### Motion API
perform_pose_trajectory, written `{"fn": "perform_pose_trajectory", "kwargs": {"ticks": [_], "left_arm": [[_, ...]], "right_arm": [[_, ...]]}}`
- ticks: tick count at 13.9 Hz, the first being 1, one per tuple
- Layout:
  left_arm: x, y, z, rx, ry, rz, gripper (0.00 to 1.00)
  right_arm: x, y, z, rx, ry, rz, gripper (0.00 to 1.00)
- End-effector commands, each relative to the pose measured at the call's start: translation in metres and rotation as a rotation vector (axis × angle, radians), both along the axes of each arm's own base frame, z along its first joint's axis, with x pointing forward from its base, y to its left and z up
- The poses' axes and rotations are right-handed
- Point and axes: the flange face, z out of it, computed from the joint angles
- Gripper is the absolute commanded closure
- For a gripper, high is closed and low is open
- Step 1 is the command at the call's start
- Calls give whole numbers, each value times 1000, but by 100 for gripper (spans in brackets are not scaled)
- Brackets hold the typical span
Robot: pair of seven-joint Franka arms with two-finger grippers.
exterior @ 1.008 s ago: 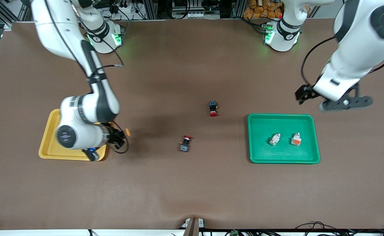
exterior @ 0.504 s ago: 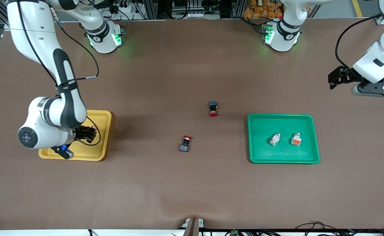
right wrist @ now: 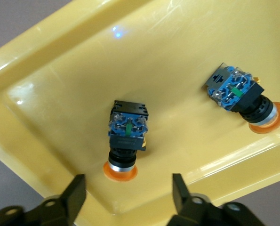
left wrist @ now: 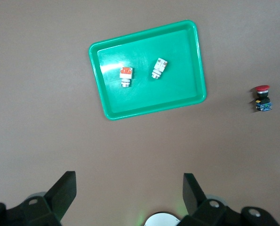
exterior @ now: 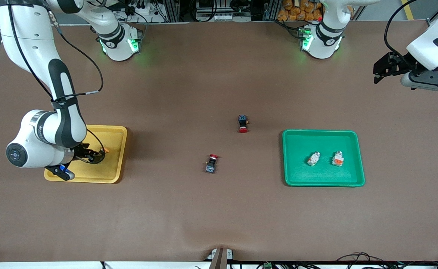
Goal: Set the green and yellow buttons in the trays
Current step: 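Lower the orange-capped button into the yellow tray and open the right gripper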
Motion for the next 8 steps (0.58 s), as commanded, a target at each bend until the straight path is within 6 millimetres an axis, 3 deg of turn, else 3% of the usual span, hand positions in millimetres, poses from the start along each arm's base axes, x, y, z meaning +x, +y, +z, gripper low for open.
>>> {"fn": "perform_pose_trajectory", "kwargs": {"ticks": [1,8], "left_arm": [[-1,4,9,-15,1,-8,0],[1,2,12,-34,-3,39,0]], "right_arm": [[-2,4,9,6,-2,14,0],[0,9,30,26,-1,19,0]]}}
